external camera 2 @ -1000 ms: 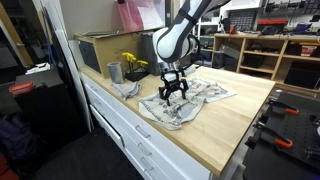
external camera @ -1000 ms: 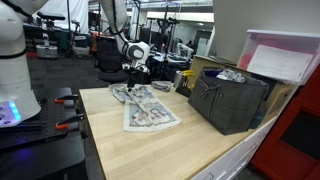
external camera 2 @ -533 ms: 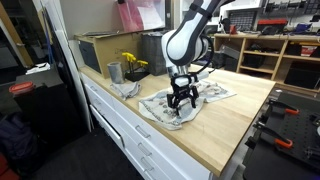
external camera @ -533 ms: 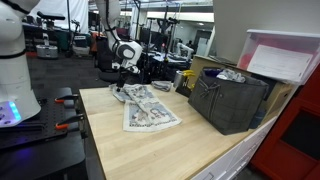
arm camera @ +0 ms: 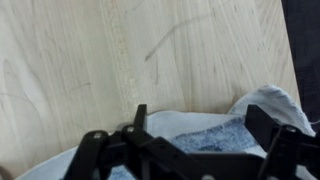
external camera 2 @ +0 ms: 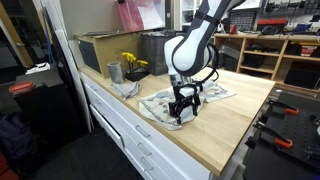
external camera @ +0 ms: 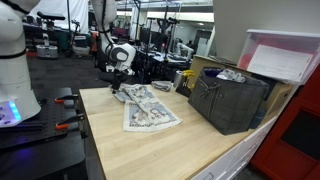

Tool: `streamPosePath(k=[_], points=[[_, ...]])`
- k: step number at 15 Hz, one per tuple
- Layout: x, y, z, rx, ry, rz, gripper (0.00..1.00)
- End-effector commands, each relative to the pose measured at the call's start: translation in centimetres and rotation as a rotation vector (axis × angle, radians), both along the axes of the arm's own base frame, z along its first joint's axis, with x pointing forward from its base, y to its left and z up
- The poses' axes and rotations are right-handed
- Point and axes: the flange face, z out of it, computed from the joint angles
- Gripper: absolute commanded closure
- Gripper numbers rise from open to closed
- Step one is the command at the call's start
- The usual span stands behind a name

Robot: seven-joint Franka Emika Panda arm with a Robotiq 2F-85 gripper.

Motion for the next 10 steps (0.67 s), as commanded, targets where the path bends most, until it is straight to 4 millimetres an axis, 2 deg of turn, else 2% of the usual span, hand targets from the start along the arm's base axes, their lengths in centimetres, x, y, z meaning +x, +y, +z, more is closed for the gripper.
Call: streamPosePath(k=[1, 5, 6, 7, 10], points=[[0.2, 0.8, 1.4, 0.025, -0.046, 0.044, 0.0], [-0.4, 2.3, 0.8, 0.052, -0.034, 0.094, 0.0], [-0.4, 2.7, 0.5, 0.055, -0.036, 0.112, 0.25], [-0.5, 3.0, 0.4, 0.06, -0.038, 0.125, 0.28], [-0.3, 3.3, 0.2, 0.065, -0.05, 0.171, 0.51]])
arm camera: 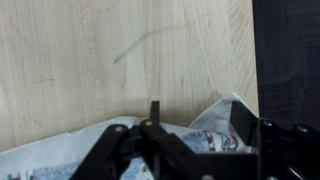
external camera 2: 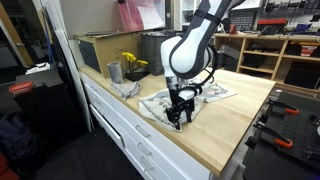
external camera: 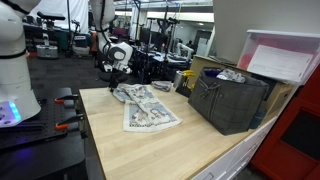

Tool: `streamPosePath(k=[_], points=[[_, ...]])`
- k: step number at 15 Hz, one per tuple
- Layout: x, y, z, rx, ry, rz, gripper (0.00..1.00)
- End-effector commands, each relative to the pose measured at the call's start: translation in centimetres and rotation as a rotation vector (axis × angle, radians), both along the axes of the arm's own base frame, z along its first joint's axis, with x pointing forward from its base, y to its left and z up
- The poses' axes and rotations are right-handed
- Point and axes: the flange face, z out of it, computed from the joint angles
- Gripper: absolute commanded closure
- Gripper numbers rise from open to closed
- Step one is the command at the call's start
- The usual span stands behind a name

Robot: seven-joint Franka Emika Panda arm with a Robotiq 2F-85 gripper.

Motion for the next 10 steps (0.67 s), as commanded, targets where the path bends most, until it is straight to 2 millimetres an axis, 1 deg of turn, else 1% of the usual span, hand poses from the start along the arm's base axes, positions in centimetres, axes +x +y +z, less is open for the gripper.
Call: streamPosePath(k=[1, 4, 6, 7, 10], points=[[0.52, 0.16, -0.02, 0.01, -0.03, 0.05, 0.57], [0.77, 0.23, 0.03, 0.018, -0.041, 0.07, 0.81], [0.76, 0.32, 0.04, 0.022, -0.043, 0.073, 0.95], [0.75, 0.36, 0.02, 0.025, -0.043, 0.074, 1.0], [0.57, 0.42, -0.23, 0.027, -0.036, 0.077, 1.0]])
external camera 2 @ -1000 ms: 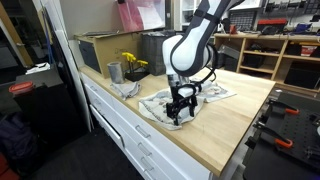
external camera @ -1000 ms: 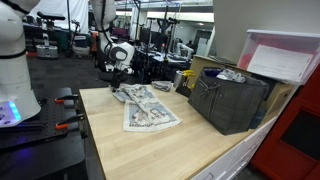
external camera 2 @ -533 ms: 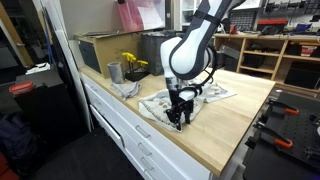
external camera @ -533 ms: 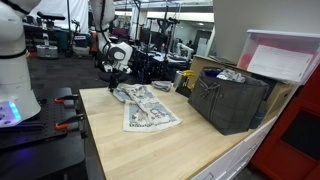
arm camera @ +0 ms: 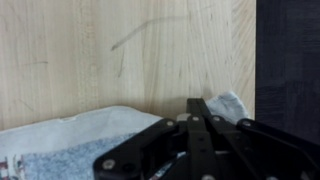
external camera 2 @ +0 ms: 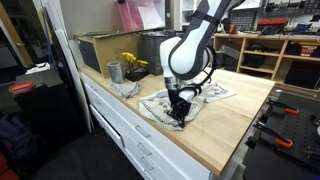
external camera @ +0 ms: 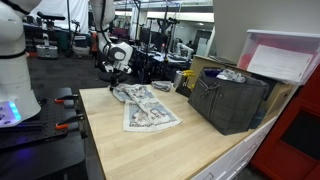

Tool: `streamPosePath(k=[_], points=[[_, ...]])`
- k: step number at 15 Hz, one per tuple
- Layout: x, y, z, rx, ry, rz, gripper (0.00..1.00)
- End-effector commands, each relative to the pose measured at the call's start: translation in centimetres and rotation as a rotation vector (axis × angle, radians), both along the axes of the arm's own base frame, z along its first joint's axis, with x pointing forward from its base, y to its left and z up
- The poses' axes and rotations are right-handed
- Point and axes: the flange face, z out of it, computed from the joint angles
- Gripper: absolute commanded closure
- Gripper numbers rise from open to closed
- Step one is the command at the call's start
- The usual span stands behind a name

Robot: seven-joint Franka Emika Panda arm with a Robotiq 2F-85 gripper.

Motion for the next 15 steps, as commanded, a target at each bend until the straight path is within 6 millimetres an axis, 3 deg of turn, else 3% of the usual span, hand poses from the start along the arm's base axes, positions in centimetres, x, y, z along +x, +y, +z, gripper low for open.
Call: streamPosePath(k=[1, 3, 4, 6, 10, 13, 15], points=[[0.1, 0.1, -0.2, 0.012, -0.012, 0.015, 1.0], [0.0, 0.2, 0.0, 0.012, -0.013, 0.021, 0.98], [0.0, 0.3, 0.2, 0.014, -0.02, 0.025, 0.73], [0.1, 0.6, 0.6, 0.017, -0.034, 0.032, 0.68], [0.4, 1.4, 1.1, 0.031, -0.062, 0.044, 0.38], [0.5, 1.4, -0.1, 0.019, -0.057, 0.057, 0.16], [0.4, 1.2, -0.6, 0.015, -0.056, 0.067, 0.52]])
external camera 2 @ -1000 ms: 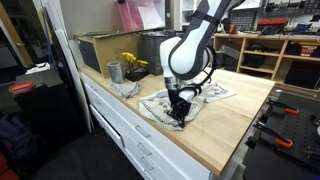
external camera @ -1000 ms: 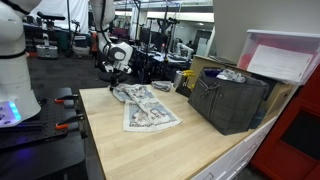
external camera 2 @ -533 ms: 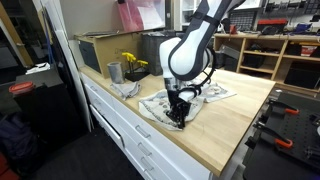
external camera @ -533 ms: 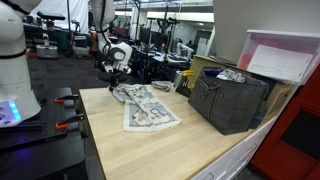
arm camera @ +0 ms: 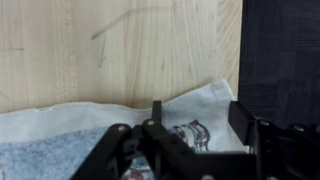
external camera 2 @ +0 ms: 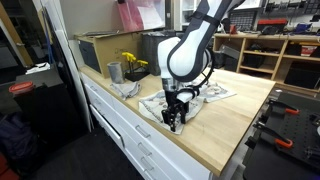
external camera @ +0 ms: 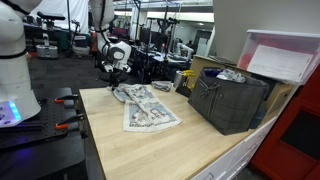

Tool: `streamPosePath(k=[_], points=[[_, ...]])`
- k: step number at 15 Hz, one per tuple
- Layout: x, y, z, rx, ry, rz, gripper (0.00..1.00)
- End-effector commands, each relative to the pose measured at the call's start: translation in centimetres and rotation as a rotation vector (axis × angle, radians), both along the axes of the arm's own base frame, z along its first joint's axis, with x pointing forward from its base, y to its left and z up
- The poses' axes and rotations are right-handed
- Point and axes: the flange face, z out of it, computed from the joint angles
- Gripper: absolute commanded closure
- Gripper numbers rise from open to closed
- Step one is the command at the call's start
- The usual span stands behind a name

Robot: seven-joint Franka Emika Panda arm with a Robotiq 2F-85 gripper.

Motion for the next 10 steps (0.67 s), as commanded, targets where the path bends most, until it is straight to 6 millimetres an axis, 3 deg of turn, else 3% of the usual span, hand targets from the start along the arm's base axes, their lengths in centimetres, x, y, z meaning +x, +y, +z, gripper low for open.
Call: streamPosePath(k=[1, 7, 10], points=[[0.3, -0.4, -1.0, -0.005, -0.019, 0.037, 0.54], [-0.3, -0.4, -1.0, -0.007, -0.025, 0.065, 0.98], [-1.4, -1.0, 0.4, -0.02, -0.011, 0.051, 1.0]])
